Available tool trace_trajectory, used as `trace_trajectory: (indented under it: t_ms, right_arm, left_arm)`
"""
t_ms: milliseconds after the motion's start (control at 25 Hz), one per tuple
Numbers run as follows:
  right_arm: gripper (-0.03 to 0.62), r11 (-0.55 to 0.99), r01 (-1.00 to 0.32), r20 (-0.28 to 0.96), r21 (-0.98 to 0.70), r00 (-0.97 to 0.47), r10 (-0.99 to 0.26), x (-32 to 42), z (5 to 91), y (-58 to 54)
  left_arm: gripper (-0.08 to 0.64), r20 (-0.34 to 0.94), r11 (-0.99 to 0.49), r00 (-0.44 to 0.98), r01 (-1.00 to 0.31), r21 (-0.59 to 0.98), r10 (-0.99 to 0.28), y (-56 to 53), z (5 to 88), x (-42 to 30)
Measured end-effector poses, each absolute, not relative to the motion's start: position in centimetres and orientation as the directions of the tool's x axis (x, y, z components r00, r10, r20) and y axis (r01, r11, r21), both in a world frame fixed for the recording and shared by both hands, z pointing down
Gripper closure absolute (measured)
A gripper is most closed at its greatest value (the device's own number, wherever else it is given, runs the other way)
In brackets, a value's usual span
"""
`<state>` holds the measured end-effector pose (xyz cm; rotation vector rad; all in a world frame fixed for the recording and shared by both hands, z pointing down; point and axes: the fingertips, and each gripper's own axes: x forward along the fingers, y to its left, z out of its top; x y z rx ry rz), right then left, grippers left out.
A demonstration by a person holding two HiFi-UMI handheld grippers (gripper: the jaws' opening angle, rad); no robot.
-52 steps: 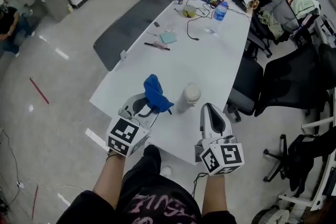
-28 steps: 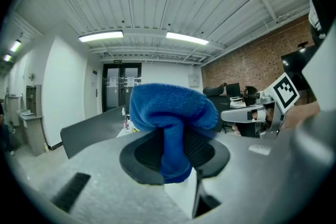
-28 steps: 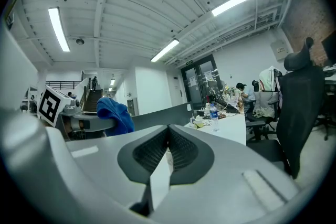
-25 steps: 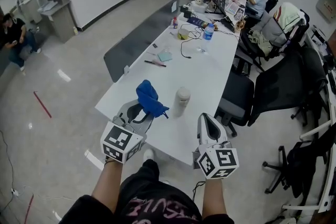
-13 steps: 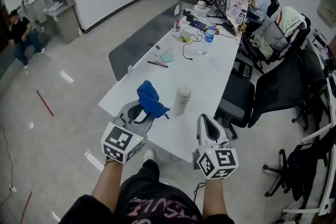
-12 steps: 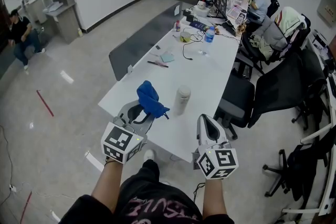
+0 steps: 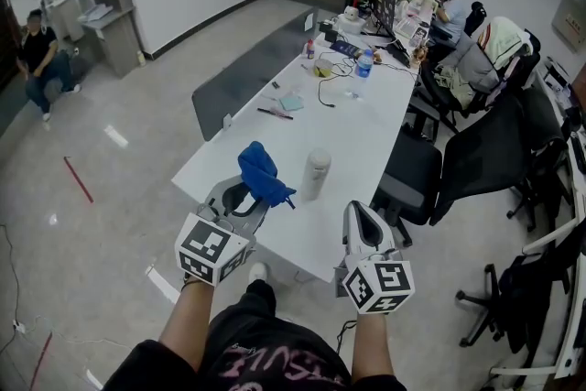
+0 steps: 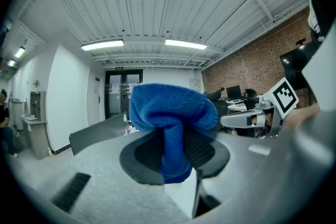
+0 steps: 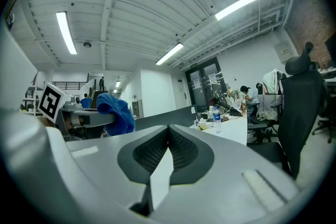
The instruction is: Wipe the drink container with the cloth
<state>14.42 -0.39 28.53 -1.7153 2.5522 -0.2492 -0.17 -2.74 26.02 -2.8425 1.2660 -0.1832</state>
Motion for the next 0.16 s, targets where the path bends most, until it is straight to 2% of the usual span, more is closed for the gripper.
trace_trajectory:
  t_ms: [160]
  right_arm:
    - [0.598,0.366,-0.915,0.040,-0.169,-0.378,-0.925,14.74,28.45,0.18]
  left_arm:
    - [0.465,0.102,-0.671,0.664,-0.737,-0.077,-0.741,-2.17,26.06,0.06]
